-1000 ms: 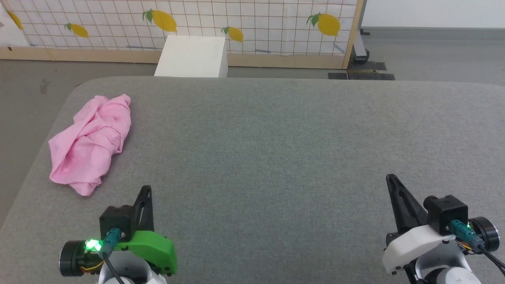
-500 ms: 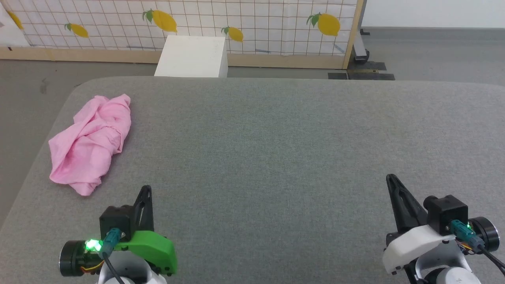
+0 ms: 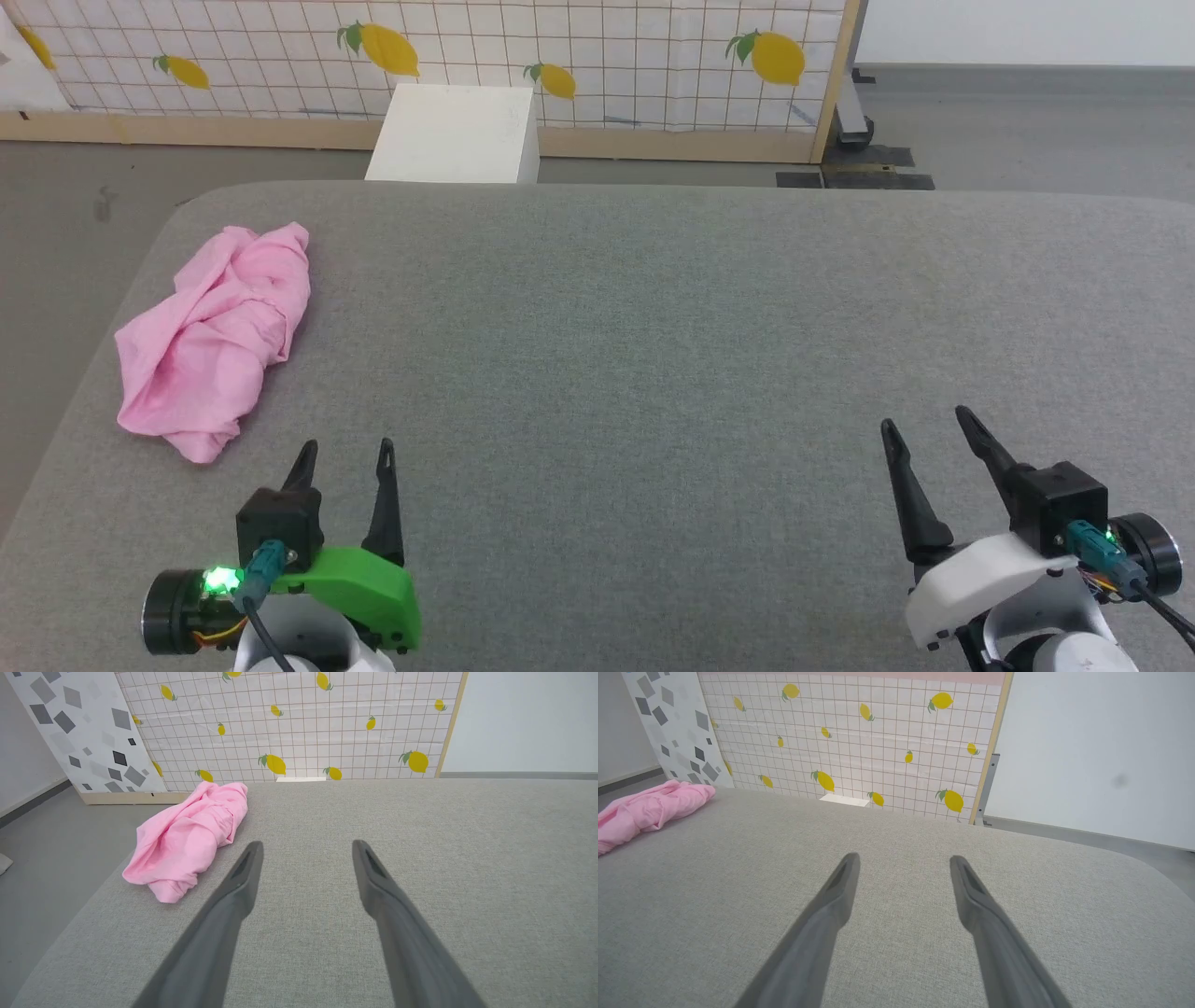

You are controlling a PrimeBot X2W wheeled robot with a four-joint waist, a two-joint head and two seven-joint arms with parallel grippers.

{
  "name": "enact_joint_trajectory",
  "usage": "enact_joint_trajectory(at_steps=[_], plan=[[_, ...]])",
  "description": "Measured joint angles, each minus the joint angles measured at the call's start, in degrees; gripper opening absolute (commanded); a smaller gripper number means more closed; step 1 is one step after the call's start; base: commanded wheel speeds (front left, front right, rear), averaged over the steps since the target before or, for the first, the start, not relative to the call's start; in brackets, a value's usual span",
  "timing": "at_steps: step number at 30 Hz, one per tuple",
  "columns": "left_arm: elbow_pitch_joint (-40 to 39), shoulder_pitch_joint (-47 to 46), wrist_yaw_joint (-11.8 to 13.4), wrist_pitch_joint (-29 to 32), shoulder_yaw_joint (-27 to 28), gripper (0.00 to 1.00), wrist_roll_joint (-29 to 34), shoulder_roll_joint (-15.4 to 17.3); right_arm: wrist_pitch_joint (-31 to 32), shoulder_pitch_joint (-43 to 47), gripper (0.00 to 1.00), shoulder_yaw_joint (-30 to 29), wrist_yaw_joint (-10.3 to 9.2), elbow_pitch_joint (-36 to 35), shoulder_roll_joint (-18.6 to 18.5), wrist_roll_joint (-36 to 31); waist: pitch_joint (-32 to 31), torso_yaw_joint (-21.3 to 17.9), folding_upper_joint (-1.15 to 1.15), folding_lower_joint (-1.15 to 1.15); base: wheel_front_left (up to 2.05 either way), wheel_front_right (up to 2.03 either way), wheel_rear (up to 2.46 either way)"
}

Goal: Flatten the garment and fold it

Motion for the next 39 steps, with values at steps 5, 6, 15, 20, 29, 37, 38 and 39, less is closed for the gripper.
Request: enact_joint_trajectory(at_steps=[5,6,15,20,29,37,38,39], plan=[[0.0,0.0,0.0,0.0,-0.02,1.0,0.0,0.0,0.0,0.0,1.0,-0.02,0.0,0.0,0.0,0.0,0.01,-0.01,0.0,0.0,0.0,0.0,0.0],[0.0,0.0,0.0,0.0,-0.02,1.0,0.0,0.0,0.0,0.0,1.0,-0.03,0.0,0.0,-0.01,0.0,0.01,-0.01,0.0,0.0,0.0,0.0,0.0],[0.04,0.0,0.0,-0.02,-0.13,1.0,0.0,0.01,0.0,0.0,1.0,-0.22,0.0,-0.01,-0.03,-0.01,-0.02,-0.05,0.0,0.0,0.0,0.0,0.0],[0.21,0.0,0.0,-0.08,-0.2,1.0,-0.01,0.03,0.0,-0.01,1.0,-0.21,0.0,-0.01,-0.03,-0.01,-0.09,-0.1,0.0,0.0,0.0,0.0,0.0],[0.41,0.0,0.0,-0.08,-0.37,1.0,-0.09,0.07,0.01,-0.01,1.0,-0.22,0.0,-0.01,-0.04,0.0,-0.16,-0.1,0.0,0.0,0.0,0.0,0.0],[0.69,0.0,0.01,-0.08,-0.6,1.0,-0.09,0.16,0.09,-0.01,1.0,-0.3,0.0,-0.13,-0.04,0.18,-0.15,-0.1,0.0,0.0,0.0,0.0,0.0],[0.69,0.0,0.01,-0.08,-0.63,1.0,-0.09,0.2,0.09,-0.01,1.0,-0.32,0.0,-0.16,-0.04,0.18,-0.14,-0.1,0.0,0.0,0.0,0.0,0.0],[0.7,0.0,0.05,-0.08,-0.64,1.0,-0.09,0.22,0.1,-0.01,1.0,-0.35,0.0,-0.21,-0.04,0.19,-0.13,-0.08,0.0,0.0,0.0,0.0,0.0]])
